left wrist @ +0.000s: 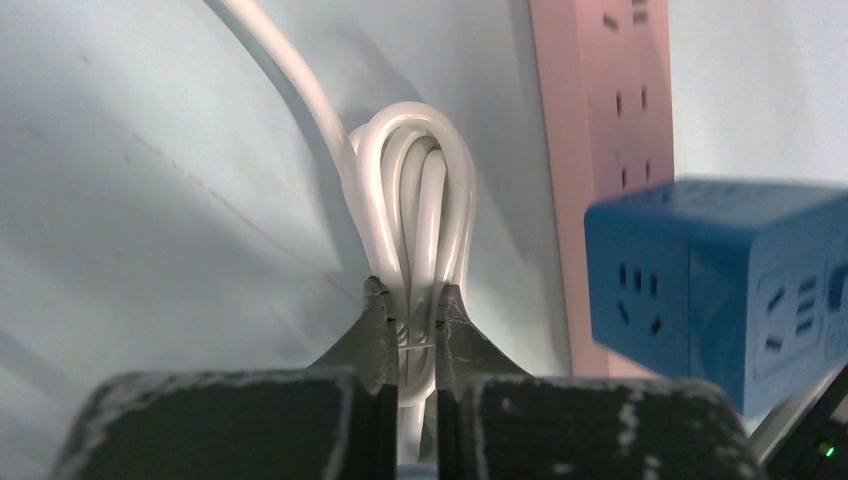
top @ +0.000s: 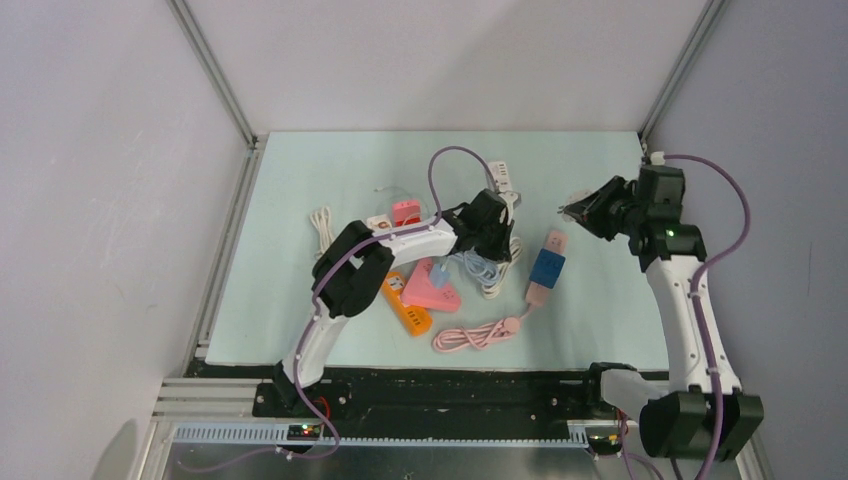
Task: Insert the plug
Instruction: Move the socket to the center of the board.
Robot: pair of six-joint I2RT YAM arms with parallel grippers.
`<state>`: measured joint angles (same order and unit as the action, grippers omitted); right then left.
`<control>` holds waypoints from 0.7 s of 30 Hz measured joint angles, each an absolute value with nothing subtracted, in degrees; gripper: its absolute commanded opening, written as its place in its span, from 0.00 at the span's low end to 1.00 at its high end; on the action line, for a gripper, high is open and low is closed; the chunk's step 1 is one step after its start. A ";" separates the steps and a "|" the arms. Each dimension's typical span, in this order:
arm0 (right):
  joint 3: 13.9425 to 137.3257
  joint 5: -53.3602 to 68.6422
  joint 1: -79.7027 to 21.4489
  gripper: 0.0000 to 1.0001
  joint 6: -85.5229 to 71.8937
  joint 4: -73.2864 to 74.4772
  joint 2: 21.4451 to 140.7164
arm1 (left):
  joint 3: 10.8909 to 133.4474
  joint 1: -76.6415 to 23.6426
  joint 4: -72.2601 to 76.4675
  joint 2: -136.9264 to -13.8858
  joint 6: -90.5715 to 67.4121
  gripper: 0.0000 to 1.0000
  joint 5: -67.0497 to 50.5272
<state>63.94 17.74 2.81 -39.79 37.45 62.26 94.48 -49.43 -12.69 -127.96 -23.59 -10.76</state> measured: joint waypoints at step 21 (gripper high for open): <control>75.68 13.72 -10.55 0.00 -32.10 34.54 96.18 | 65.21 -52.38 -9.93 -106.91 -15.11 0.57 -17.19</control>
